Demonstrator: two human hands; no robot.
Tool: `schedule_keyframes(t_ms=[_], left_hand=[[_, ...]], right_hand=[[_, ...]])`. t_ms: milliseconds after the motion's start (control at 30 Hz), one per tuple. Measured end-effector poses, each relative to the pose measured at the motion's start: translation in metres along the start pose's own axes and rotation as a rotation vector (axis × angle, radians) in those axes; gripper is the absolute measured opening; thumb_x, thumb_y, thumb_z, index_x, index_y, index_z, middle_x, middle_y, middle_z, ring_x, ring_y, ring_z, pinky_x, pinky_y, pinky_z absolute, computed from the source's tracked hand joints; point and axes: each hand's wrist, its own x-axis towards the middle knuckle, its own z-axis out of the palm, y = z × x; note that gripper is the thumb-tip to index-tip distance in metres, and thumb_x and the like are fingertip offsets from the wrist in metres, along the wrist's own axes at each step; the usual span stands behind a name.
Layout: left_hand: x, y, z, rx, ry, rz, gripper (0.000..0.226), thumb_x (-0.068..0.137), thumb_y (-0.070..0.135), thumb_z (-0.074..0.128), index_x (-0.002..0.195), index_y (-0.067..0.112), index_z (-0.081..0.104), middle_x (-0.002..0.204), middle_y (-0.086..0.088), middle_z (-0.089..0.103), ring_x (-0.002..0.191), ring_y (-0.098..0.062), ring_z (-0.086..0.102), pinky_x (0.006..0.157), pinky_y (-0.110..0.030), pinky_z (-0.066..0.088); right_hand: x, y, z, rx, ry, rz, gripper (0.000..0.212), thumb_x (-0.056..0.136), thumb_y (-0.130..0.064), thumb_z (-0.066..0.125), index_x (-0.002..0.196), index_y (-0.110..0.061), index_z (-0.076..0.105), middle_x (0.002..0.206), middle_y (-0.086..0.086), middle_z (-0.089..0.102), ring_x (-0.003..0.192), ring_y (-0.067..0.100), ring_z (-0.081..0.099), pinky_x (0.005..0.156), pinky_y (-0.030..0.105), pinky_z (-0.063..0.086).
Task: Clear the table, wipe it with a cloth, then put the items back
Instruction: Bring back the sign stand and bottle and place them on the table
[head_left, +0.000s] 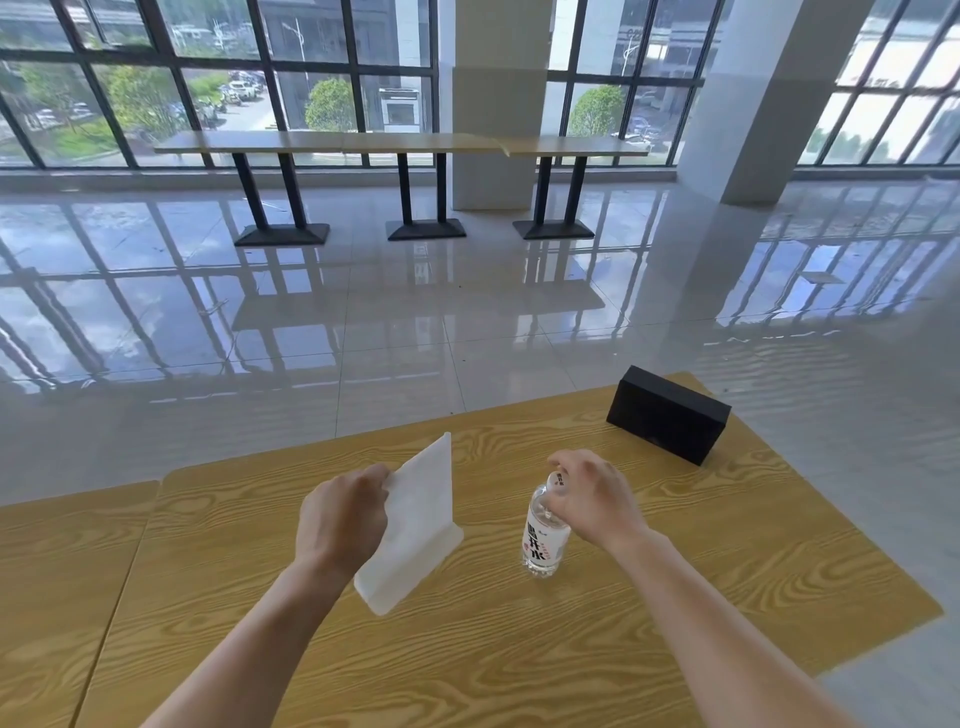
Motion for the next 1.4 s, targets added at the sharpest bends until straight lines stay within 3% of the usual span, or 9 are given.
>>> schedule_keyframes(t_ms=[167, 333, 567, 700, 800, 867, 1167, 1400], left_hand=[[-0.006, 0.0, -0.008, -0.045, -0.004, 0.054, 0.012, 0.089, 0.013, 0.056, 0.083, 0.022, 0.061, 0.066, 0.006, 0.06, 0.066, -0.026, 0.059, 0.056, -0.033, 0.045], [-0.015, 0.002, -0.019, -0.091, -0.013, 0.108, 0.013, 0.089, 0.017, 0.059, 0.09, 0.027, 0.067, 0.073, 0.012, 0.066, 0.07, -0.018, 0.06, 0.058, -0.032, 0.048], [-0.03, 0.02, -0.028, -0.168, -0.065, 0.236, 0.017, 0.088, 0.018, 0.063, 0.091, 0.034, 0.069, 0.077, 0.018, 0.068, 0.074, -0.01, 0.06, 0.063, -0.031, 0.05], [-0.039, 0.034, -0.026, -0.204, -0.108, 0.316, 0.013, 0.087, 0.019, 0.064, 0.09, 0.031, 0.067, 0.078, 0.013, 0.068, 0.075, -0.012, 0.06, 0.066, -0.035, 0.051], [-0.047, 0.047, -0.023, -0.234, -0.126, 0.378, 0.014, 0.088, 0.019, 0.063, 0.09, 0.031, 0.067, 0.077, 0.014, 0.068, 0.072, -0.01, 0.059, 0.064, -0.036, 0.051], [-0.049, 0.054, -0.02, -0.261, -0.147, 0.426, 0.015, 0.088, 0.018, 0.062, 0.092, 0.032, 0.067, 0.077, 0.014, 0.067, 0.071, -0.01, 0.059, 0.064, -0.036, 0.051], [-0.059, 0.101, 0.006, -0.435, -0.196, 0.575, 0.01, 0.088, 0.024, 0.069, 0.091, 0.033, 0.07, 0.082, 0.018, 0.069, 0.074, -0.005, 0.059, 0.066, -0.028, 0.049], [-0.068, 0.168, 0.034, -0.478, -0.183, 0.684, 0.013, 0.094, 0.019, 0.063, 0.098, 0.023, 0.075, 0.091, 0.011, 0.071, 0.082, -0.011, 0.064, 0.07, -0.03, 0.051]], right_hand=[[-0.011, -0.007, -0.011, 0.033, 0.096, -0.078, 0.045, 0.089, -0.018, 0.069, 0.132, -0.012, 0.06, 0.126, 0.006, 0.064, 0.116, 0.019, 0.059, 0.095, 0.027, 0.045], [-0.026, -0.018, -0.023, 0.114, 0.167, -0.206, 0.04, 0.088, -0.019, 0.072, 0.127, -0.014, 0.063, 0.117, 0.002, 0.068, 0.106, 0.014, 0.062, 0.093, 0.028, 0.049], [-0.054, -0.029, -0.029, 0.188, -0.084, -0.313, 0.059, 0.089, -0.036, 0.072, 0.143, -0.023, 0.051, 0.124, -0.007, 0.063, 0.105, 0.006, 0.058, 0.092, 0.032, 0.052], [-0.071, -0.028, -0.03, 0.169, -0.178, -0.256, 0.05, 0.093, -0.031, 0.068, 0.14, -0.029, 0.053, 0.111, -0.002, 0.066, 0.096, 0.012, 0.062, 0.088, 0.032, 0.051], [-0.085, -0.024, -0.034, 0.163, -0.144, -0.25, 0.021, 0.094, -0.023, 0.066, 0.115, -0.024, 0.068, 0.092, -0.006, 0.068, 0.082, 0.012, 0.06, 0.072, 0.028, 0.045], [-0.096, -0.02, -0.04, 0.148, -0.143, -0.204, 0.009, 0.093, -0.022, 0.066, 0.101, -0.02, 0.068, 0.083, -0.006, 0.067, 0.074, 0.013, 0.059, 0.067, 0.028, 0.043], [-0.162, 0.018, -0.067, 0.121, -0.05, 0.118, 0.004, 0.092, -0.023, 0.067, 0.091, -0.024, 0.07, 0.082, -0.01, 0.069, 0.078, 0.007, 0.062, 0.074, 0.036, 0.053], [-0.202, 0.06, -0.085, 0.109, 0.077, 0.327, 0.006, 0.092, -0.023, 0.065, 0.089, -0.028, 0.068, 0.081, -0.012, 0.068, 0.077, 0.005, 0.061, 0.067, 0.028, 0.049]])
